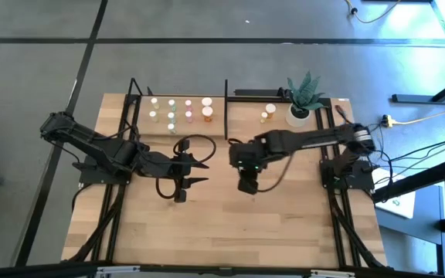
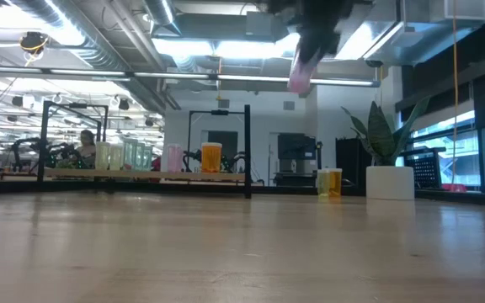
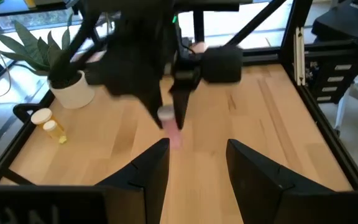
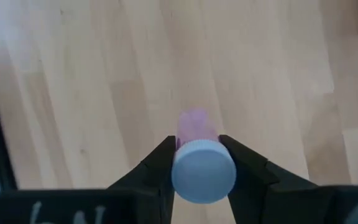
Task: Pick and place medicine bottles onto shelf by color
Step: Put the pink pill bottle on the shelf and align it with the other pink pill bottles
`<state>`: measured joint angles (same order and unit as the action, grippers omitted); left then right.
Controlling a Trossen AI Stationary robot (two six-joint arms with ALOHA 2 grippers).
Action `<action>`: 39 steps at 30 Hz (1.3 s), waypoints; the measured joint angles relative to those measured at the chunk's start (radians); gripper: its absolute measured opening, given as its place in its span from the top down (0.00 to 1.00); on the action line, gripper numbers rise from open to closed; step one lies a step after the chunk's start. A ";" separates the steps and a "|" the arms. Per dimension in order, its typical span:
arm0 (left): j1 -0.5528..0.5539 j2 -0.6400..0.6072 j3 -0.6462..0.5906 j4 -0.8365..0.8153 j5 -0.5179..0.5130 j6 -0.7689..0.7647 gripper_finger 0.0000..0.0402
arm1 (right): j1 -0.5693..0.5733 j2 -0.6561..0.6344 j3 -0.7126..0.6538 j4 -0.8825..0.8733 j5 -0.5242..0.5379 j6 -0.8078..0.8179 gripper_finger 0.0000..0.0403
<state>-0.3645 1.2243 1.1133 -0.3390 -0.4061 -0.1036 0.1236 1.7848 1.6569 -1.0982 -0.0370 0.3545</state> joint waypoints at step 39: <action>0.000 0.000 0.000 -0.254 0.000 -0.204 0.62 | -0.094 0.340 -0.001 0.173 0.001 -0.265 0.72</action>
<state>-0.3645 1.2243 1.1133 -0.5934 -0.4061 -0.3077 0.0292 2.1246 1.6562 -0.9252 -0.0357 0.0892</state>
